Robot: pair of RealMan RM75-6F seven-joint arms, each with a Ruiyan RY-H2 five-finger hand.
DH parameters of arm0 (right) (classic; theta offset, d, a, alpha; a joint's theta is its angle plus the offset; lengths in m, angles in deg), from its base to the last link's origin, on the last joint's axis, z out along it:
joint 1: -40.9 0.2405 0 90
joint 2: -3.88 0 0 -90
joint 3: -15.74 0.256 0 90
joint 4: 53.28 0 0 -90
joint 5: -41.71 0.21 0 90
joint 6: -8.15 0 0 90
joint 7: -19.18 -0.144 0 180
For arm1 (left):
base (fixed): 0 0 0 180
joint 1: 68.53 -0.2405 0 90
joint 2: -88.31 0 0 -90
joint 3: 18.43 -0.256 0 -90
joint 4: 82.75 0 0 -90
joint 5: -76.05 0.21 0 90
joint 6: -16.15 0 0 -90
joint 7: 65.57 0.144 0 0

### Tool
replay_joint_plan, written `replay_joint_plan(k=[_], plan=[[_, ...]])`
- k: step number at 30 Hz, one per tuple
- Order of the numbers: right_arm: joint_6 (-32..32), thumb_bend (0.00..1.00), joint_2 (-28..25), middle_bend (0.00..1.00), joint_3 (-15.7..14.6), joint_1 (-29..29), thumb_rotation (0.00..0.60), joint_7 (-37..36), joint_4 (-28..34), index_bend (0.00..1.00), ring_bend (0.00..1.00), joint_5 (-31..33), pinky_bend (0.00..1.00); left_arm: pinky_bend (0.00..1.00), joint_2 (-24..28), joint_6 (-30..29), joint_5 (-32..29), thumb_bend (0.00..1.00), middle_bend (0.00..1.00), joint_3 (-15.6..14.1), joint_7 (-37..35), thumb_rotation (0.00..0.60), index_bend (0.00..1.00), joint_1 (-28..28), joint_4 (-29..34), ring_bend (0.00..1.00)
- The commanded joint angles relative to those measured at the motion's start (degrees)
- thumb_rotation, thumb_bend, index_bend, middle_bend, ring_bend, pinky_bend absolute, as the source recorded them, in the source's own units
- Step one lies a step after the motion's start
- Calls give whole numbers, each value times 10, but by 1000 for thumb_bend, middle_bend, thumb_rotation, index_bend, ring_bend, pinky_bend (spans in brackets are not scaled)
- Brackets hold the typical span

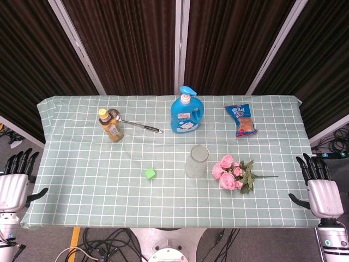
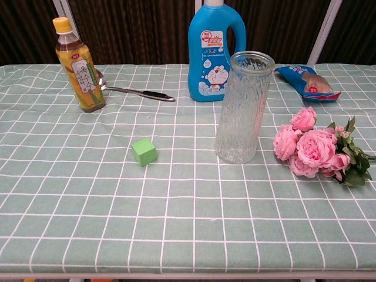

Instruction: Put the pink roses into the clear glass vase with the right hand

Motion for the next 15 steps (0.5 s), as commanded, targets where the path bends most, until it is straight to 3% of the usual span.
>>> replay_joint_plan(k=[1,15], plan=[[2,26,1,0,0,1,600,-2,-3,0,0,0,0,79,-1,5,-1,0,0,0,4,600,75,3,-1,0],[39,26,-6,0,-3,17,600,-13,8,0,0,8,0,79,-1,9,9,0,0,-4,3,600,75,8,8,0]])
